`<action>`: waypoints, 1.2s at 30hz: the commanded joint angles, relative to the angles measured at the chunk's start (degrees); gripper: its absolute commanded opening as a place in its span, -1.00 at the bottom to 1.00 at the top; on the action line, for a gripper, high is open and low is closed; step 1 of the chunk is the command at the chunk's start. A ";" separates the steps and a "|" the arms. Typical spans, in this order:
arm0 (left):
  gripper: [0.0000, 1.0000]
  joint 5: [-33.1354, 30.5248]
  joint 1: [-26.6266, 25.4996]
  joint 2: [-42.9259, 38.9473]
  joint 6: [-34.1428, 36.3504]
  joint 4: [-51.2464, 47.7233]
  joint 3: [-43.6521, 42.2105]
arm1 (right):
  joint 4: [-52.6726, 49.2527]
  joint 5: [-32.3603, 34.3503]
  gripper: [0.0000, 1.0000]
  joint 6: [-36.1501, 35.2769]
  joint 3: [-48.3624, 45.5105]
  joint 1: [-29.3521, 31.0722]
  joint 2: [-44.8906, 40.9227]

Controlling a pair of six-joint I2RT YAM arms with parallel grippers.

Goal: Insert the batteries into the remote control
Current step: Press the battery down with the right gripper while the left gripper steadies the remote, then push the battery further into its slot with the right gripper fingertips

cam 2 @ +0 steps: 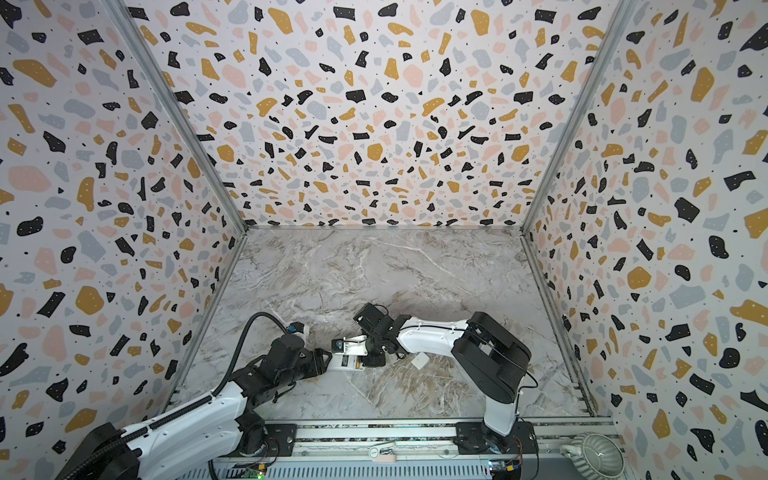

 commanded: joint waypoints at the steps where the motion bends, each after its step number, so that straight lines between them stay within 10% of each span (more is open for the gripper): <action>1: 0.21 1.03 0.30 0.20 -0.94 -1.61 -2.33 | -2.34 1.24 -0.40 -0.30 1.39 0.81 2.37; 21: 0.08 1.20 0.27 -1.30 -1.75 -1.39 -4.39 | -4.92 2.73 -0.54 0.01 2.33 3.08 5.58; 36: -0.45 2.06 0.31 -1.63 -2.23 -0.27 -5.55 | -6.98 2.98 -0.59 0.74 2.99 4.86 6.84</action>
